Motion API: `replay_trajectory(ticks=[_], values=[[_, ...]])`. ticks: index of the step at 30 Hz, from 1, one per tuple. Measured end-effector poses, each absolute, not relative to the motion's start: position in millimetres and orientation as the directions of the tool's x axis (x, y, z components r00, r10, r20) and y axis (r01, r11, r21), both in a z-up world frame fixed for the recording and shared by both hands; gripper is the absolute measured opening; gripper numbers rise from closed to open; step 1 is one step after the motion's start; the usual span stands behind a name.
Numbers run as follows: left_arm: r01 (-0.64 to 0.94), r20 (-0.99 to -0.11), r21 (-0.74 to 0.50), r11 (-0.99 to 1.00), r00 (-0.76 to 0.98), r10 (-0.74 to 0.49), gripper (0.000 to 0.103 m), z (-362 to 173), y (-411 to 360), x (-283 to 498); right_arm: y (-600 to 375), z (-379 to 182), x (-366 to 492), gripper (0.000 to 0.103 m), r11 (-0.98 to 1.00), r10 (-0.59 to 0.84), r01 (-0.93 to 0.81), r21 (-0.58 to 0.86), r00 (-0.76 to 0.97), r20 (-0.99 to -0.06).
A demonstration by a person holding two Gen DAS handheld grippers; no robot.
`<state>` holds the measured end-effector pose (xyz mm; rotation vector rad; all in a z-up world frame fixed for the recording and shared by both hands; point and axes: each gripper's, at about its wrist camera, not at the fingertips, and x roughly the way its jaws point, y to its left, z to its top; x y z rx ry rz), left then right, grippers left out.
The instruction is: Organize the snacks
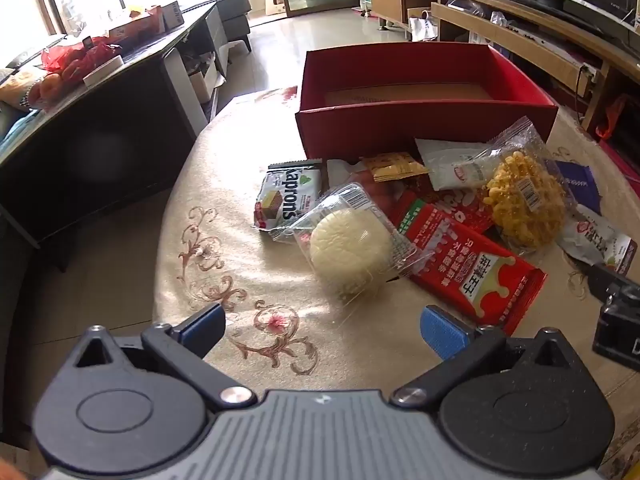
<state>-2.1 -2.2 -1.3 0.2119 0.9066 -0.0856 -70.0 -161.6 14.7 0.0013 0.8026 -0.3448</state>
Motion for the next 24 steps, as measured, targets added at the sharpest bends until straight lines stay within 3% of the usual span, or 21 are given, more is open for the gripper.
replay_trajectory(ticks=[9, 24], values=[[0.153, -0.839, 0.092, 0.984, 0.543, -0.006, 0.101, -9, 5, -5, -154, 17, -68, 0.103, 0.948, -0.300, 0.284, -0.146, 0.635, -0.712], [0.144, -0.841, 0.081, 0.986, 0.540, -0.010, 0.101, -11, 4, -3, -150, 13, -69, 0.103, 0.957, -0.269, 0.258, -0.130, 0.630, -0.729]])
